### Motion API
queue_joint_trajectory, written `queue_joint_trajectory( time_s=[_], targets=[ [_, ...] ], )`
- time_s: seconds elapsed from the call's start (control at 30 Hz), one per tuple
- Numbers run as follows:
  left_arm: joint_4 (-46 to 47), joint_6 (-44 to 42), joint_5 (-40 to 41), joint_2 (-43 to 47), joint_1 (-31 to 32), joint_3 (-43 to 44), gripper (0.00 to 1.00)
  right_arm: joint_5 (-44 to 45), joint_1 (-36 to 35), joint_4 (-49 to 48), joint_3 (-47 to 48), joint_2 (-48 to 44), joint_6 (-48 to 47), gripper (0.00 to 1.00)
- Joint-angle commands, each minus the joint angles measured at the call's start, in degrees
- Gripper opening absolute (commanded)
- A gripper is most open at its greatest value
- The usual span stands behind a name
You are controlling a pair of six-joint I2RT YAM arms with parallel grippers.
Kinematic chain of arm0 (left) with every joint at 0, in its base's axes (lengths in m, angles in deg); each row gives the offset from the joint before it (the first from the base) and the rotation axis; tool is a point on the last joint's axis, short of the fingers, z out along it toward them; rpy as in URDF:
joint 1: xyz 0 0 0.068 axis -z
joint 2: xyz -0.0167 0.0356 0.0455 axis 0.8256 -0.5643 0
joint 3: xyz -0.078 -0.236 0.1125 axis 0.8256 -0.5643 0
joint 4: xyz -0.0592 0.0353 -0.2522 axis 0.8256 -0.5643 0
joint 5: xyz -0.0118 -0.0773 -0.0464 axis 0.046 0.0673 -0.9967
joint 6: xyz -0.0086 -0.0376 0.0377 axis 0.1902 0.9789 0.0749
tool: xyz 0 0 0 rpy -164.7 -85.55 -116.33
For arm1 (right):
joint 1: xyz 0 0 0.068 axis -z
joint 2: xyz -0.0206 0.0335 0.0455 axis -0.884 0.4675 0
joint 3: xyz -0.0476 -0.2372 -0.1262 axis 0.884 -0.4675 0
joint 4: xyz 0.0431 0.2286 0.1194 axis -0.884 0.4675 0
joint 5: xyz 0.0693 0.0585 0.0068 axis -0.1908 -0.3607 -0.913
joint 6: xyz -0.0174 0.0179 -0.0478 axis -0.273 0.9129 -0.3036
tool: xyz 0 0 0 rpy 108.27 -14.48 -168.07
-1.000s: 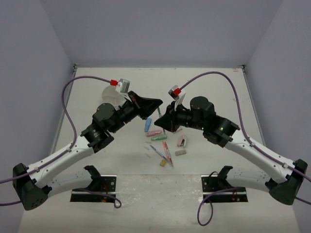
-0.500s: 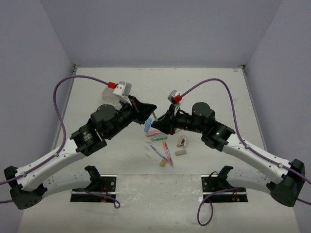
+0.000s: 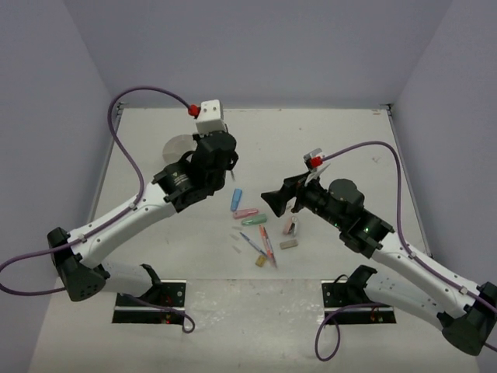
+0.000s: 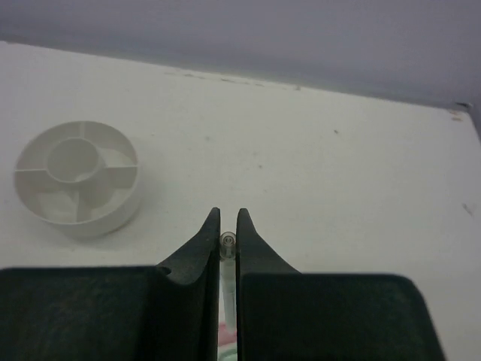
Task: Sort the stationery into containers
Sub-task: Close the pen cap on the pen, then place the pen in the storage box.
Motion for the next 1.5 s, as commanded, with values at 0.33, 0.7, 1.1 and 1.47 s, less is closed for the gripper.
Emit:
queue_joint_trajectory(
  time_s=[0.33, 0.7, 1.1, 1.47],
  targets=[
    [21.15, -8.23, 10.35, -10.95, -28.77, 4.95, 0.00, 5.48, 0.05, 3.34, -9.87, -14.91, 3.03, 0.99],
    [29.97, -9.16, 6.13, -15.99, -31.49, -2.15, 0.00, 4.01, 0.05, 1.63, -11.88, -14.57, 2.06, 0.99],
    [32.35, -8.26, 9.19, -20.16, -32.18, -4.61, 0.00, 3.09, -0.03, 1.17, -12.57, -13.99, 1.86, 0.99],
    [14.89, 2.23, 6.57, -19.73, -32.82, -1.10, 0.86, 3.11, -0.03, 1.36, -11.35, -9.09, 2.72, 0.99]
  ],
)
